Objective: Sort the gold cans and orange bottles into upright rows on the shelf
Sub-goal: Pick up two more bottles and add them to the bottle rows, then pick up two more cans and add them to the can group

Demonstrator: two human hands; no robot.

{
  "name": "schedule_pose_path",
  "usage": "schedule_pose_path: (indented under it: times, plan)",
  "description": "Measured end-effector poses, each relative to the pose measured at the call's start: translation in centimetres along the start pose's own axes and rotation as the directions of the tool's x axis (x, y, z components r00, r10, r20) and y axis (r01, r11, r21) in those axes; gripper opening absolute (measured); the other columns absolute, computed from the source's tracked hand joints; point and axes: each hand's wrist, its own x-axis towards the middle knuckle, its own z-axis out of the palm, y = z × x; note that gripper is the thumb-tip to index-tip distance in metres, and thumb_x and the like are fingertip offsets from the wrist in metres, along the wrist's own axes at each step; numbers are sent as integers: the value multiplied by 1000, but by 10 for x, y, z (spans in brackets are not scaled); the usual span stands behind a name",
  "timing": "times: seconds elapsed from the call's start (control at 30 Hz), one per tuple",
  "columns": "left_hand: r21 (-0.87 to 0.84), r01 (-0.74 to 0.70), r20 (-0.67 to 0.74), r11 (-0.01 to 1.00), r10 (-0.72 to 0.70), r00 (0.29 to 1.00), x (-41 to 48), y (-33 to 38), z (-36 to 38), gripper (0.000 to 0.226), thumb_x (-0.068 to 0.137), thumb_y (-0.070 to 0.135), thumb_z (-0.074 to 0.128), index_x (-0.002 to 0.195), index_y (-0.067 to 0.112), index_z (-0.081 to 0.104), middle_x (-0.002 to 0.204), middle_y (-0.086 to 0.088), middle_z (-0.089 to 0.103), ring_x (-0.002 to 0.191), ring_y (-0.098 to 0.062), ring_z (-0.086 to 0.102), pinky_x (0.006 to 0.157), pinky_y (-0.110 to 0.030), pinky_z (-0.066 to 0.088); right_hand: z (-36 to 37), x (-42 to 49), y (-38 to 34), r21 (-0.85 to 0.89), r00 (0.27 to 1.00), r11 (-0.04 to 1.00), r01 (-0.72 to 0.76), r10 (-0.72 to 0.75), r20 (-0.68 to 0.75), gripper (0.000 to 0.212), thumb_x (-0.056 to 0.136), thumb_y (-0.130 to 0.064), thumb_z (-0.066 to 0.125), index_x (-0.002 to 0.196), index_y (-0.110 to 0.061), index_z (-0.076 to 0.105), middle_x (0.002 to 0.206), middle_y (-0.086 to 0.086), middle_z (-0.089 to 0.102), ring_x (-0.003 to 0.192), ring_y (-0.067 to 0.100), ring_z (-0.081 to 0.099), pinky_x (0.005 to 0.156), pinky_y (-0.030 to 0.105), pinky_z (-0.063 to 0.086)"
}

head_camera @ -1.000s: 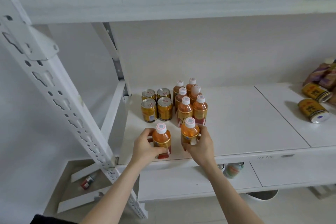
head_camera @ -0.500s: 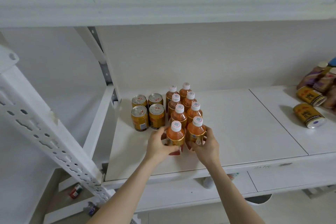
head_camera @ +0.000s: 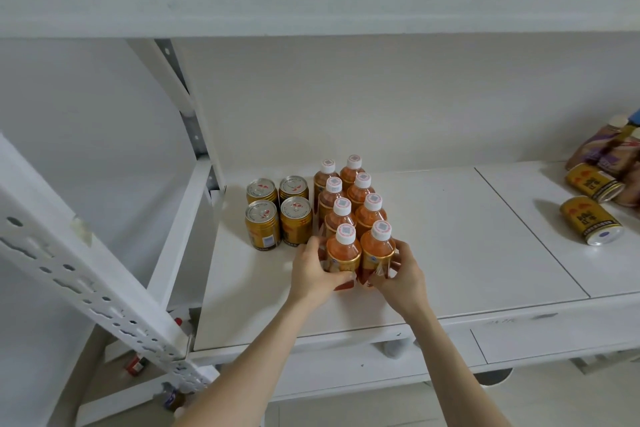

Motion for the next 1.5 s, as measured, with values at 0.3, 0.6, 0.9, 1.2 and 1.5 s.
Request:
schedule_pose_path:
  times: [0.3,0.6,0.9,1.2,1.5]
  plan:
    - [-9,15,-16,1000,-15,1000,-4,2,6,83,53,37,88,124,21,48,126,-4,52,114,-23,56,94,-43,51,5,-3,1,-22,1000,1000,4,-3,2,67,72,-8,76,129,-17,43,114,1,62,102,21,60,84,30,48]
    - [154,-184,75,971,174,982,-31,1,-9,74,78,40,70,142,24,36,138,-1,49,125,-20,47,97,-30,41,-6,-20,-4,-339,994,937,88,-59,95,82,80,-17,61,148,-20,15,129,12,57,110,34,57,88,42,51]
    - [594,-381,5,709,470,883,-72,5,-16,54,83,41,63,127,13,51,123,-6,59,113,-26,55,92,-39,50,-50,-51,10,-694,982,698,177,-173,76,64,92,-48,47,146,-23,25,155,8,26,142,28,26,113,47,25]
    - [725,-416,92,548,523,848,-94,36,29,54,82,48,60,125,17,55,133,-6,54,124,-27,49,94,-50,48,-121,-56,38,-745,961,634,207,-274,34,74,84,-62,23,142,-19,37,148,6,42,139,26,35,110,55,28]
    - [727,-321,-33,608,497,867,-110,90,127,48,83,44,63,121,15,59,128,-9,59,120,-31,53,95,-49,48,-204,-31,69,-708,927,618,341,-344,146,72,87,-59,26,142,-16,39,145,5,46,138,24,37,111,53,27]
